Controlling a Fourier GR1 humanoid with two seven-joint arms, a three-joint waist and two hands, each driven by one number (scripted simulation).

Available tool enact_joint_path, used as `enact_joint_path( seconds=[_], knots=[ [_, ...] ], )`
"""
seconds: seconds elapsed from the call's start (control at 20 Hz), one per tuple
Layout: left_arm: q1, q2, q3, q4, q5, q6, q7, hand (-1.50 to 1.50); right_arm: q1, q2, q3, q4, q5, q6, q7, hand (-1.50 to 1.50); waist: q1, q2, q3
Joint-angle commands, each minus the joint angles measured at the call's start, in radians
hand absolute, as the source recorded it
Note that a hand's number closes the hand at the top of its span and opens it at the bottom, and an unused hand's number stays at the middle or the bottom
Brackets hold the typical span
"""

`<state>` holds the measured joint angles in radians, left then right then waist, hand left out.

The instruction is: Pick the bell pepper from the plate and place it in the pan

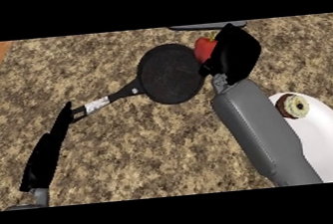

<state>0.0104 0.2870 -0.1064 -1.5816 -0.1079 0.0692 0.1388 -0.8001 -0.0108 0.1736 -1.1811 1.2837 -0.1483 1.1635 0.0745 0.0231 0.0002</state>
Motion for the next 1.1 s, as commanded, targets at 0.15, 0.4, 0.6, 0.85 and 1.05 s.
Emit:
enact_joint_path(
  seconds=[0.15, 0.4, 0.6, 0.85, 1.05],
  knots=[
    [-0.01, -0.009, -0.007, -0.008, -0.008, 0.001, -0.001, 0.0, -0.114, 0.01, -0.118, 0.373, -0.112, -0.189, 0.026, 1.5, 0.026, 0.009, 0.001],
    [-0.021, -0.015, -0.038, -0.02, -0.027, -0.008, -0.013, 0.0, -0.09, 0.011, -0.25, 0.367, -0.339, -0.354, -0.04, 1.5, 0.052, 0.017, 0.007],
    [-0.039, -0.033, -0.04, -0.007, -0.022, -0.004, 0.001, 0.0, -0.127, 0.011, -0.318, 0.44, -0.47, -0.458, -0.127, -1.5, 0.058, 0.019, 0.005],
    [-0.065, -0.046, -0.044, 0.013, -0.037, 0.008, 0.006, 0.0, -0.161, 0.011, -0.292, 0.499, -0.467, -0.714, -0.271, -1.5, 0.058, 0.02, 0.003],
    [-0.028, -0.026, -0.038, 0.004, -0.027, -0.012, 0.006, 0.0, -0.163, 0.011, -0.304, 0.516, -0.437, -0.918, -0.33, -1.5, 0.045, 0.011, 0.002]
  ],
)
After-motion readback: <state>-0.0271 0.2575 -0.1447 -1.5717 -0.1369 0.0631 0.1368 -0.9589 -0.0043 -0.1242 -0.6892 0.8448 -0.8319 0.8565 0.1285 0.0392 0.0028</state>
